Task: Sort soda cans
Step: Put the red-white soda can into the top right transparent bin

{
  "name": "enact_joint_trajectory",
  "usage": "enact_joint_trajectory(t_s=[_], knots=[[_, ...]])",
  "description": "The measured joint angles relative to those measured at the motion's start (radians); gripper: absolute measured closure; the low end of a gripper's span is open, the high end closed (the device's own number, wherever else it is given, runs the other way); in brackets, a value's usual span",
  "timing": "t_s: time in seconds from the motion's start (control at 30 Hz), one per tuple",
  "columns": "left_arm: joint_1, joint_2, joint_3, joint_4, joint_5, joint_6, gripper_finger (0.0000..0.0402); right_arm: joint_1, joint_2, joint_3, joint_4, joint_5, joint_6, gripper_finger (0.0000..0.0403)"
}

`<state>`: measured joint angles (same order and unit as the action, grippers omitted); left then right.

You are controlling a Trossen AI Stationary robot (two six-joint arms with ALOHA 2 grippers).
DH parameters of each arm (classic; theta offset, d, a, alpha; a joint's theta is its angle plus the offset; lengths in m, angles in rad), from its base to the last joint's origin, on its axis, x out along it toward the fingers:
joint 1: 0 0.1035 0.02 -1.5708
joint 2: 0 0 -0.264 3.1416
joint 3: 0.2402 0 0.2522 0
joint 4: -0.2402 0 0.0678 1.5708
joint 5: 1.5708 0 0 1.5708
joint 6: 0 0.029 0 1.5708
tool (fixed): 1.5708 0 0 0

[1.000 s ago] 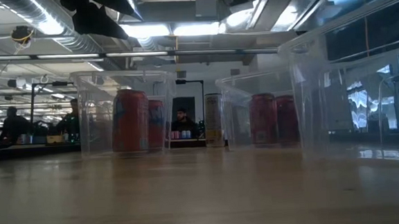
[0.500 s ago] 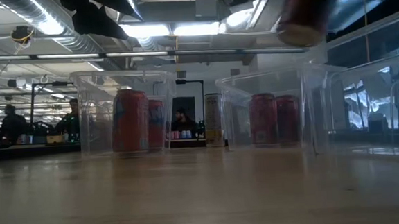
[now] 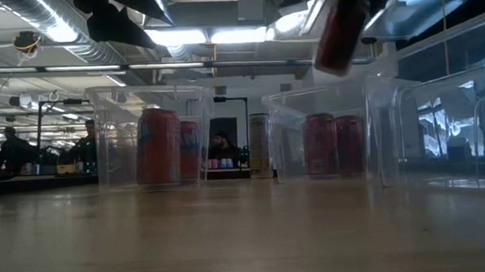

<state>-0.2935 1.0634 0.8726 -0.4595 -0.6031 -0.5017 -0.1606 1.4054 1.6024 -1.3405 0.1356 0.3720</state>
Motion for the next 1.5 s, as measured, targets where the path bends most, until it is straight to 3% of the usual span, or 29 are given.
enact_joint_trajectory(t_s=[0.17, 0.3, 0.9, 1.5], knots=[[0.000, 0.000, 0.000, 0.000, -0.007, -0.031, 0.0039, -0.155, 0.035, 0.000, -0.067, -0.075, -0.097, 0.0102], [0.000, 0.000, 0.000, 0.000, -0.008, -0.048, 0.0039, -0.208, 0.080, 0.000, -0.082, -0.153, -0.154, 0.0102], [0.001, 0.000, 0.000, 0.000, -0.011, -0.046, 0.0039, -0.213, 0.289, -0.006, -0.096, -0.139, -0.251, 0.0102], [0.001, 0.000, 0.000, 0.000, -0.012, -0.018, 0.0039, -0.247, 0.294, -0.248, 0.174, -0.114, -0.169, 0.0102]])
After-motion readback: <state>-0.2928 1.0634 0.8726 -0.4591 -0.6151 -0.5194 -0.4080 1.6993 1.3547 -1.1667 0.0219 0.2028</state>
